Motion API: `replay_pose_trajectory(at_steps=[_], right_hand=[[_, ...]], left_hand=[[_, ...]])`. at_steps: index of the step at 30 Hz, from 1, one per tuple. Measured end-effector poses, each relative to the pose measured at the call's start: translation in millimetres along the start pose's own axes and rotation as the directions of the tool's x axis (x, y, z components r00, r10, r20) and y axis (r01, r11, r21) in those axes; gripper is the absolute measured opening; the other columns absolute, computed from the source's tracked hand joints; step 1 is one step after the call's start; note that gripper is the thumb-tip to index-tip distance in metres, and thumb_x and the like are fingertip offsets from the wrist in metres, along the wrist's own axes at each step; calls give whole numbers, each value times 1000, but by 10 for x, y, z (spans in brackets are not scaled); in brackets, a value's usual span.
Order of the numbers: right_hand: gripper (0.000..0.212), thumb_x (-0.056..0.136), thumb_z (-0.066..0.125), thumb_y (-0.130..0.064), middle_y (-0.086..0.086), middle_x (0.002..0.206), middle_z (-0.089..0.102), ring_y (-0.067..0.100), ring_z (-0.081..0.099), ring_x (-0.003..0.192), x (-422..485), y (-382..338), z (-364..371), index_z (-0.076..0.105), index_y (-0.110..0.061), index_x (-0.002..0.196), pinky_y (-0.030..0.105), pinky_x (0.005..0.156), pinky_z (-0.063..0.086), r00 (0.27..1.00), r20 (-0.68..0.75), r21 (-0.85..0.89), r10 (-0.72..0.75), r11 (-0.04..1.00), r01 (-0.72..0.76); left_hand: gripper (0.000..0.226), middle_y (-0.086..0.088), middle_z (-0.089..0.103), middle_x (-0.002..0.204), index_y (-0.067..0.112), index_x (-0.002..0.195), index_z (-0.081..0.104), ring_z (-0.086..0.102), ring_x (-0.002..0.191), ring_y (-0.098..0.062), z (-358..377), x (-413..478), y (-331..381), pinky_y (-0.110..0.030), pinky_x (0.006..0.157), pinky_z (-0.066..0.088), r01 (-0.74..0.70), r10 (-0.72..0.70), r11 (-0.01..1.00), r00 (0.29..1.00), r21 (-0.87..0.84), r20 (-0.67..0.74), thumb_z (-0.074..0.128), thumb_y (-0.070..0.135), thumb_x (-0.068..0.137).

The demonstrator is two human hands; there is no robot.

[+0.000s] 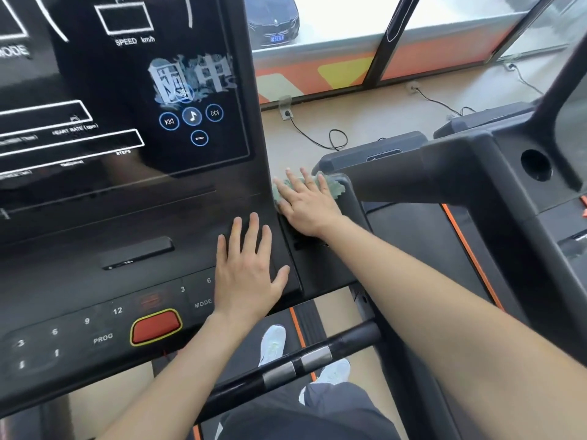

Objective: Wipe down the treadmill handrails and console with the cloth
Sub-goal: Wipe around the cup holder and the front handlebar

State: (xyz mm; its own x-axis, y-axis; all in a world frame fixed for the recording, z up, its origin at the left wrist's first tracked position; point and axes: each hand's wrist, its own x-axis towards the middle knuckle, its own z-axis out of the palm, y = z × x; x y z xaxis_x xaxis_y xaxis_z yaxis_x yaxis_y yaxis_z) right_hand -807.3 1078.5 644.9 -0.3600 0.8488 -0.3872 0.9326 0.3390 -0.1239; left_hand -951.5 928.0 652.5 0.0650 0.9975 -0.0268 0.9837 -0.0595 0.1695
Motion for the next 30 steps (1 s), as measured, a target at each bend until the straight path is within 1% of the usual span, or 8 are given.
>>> replay_pose_trajectory(at_steps=[4, 9, 12, 15, 19, 24, 27, 30], right_hand=[[54, 106, 14, -49, -2, 169, -3, 26, -11, 155, 39, 28, -57, 7, -41, 159, 54, 123, -8, 998, 47, -12, -45, 999, 46], [57, 103, 15, -58, -3, 168, -16, 27, -24, 152, -337, 104, 158, -3, -48, 156, 54, 121, -13, 998, 3, 13, -69, 998, 69], [58, 102, 18, -61, -6, 167, -19, 26, -26, 151, -625, 136, 291, -1, -50, 156, 53, 122, -13, 997, -19, 32, -81, 996, 82], [59, 100, 22, -62, -6, 168, -12, 27, -21, 153, -907, 160, 446, 4, -51, 155, 53, 122, -11, 995, -61, 42, -84, 995, 87], [60, 99, 26, -60, -8, 169, -2, 28, -13, 154, -1290, 155, 679, 8, -51, 156, 57, 123, -4, 988, -130, 68, -78, 994, 88], [56, 102, 29, -58, -9, 169, 0, 26, -13, 155, -1726, 205, 870, 16, -49, 156, 58, 123, 2, 985, -137, 49, -107, 992, 114], [54, 103, 26, -59, -8, 169, 1, 26, -11, 155, -1916, 263, 911, 19, -49, 156, 57, 123, 2, 981, -128, 34, -146, 988, 151], [50, 106, 19, -53, -8, 169, 3, 26, -9, 155, -1991, 345, 933, 24, -47, 155, 53, 124, 0, 977, -139, 48, -163, 984, 171]], left_hand=[[79, -12, 24, 167, 12, 153, 43, 16, 155, -36, -7, -8, -12, -59, 121, 25, -4, 4, 1000, 1000, 8, 4, 60, 56, 89], [79, -12, 23, 167, 10, 152, 43, 15, 155, -36, 7, 0, -4, -60, 120, 25, -7, 7, 1000, 1000, 0, 12, 59, 56, 89], [79, -12, 22, 168, 11, 152, 43, 14, 155, -36, 16, -1, -3, -59, 121, 25, -7, 7, 1000, 1000, 0, 13, 59, 56, 90], [78, -12, 22, 168, 10, 152, 43, 13, 155, -36, 25, -2, -7, -60, 121, 24, -11, 11, 1000, 1000, -12, 9, 57, 56, 90], [78, -13, 24, 166, 9, 151, 44, 16, 154, -37, 38, -4, -11, -61, 120, 25, -14, 14, 1000, 1000, -28, -8, 61, 54, 89], [76, -14, 26, 166, 8, 150, 45, 18, 153, -37, 58, -7, -15, -62, 119, 25, -16, 16, 999, 1000, -42, -14, 61, 53, 90], [76, -14, 26, 166, 8, 150, 45, 18, 153, -37, 69, -7, -17, -62, 120, 25, -12, 11, 999, 1000, -44, -13, 63, 52, 90], [75, -15, 27, 165, 7, 149, 46, 18, 153, -39, 84, -7, -2, -64, 119, 25, -9, 8, 998, 1000, -58, -13, 66, 47, 88]])
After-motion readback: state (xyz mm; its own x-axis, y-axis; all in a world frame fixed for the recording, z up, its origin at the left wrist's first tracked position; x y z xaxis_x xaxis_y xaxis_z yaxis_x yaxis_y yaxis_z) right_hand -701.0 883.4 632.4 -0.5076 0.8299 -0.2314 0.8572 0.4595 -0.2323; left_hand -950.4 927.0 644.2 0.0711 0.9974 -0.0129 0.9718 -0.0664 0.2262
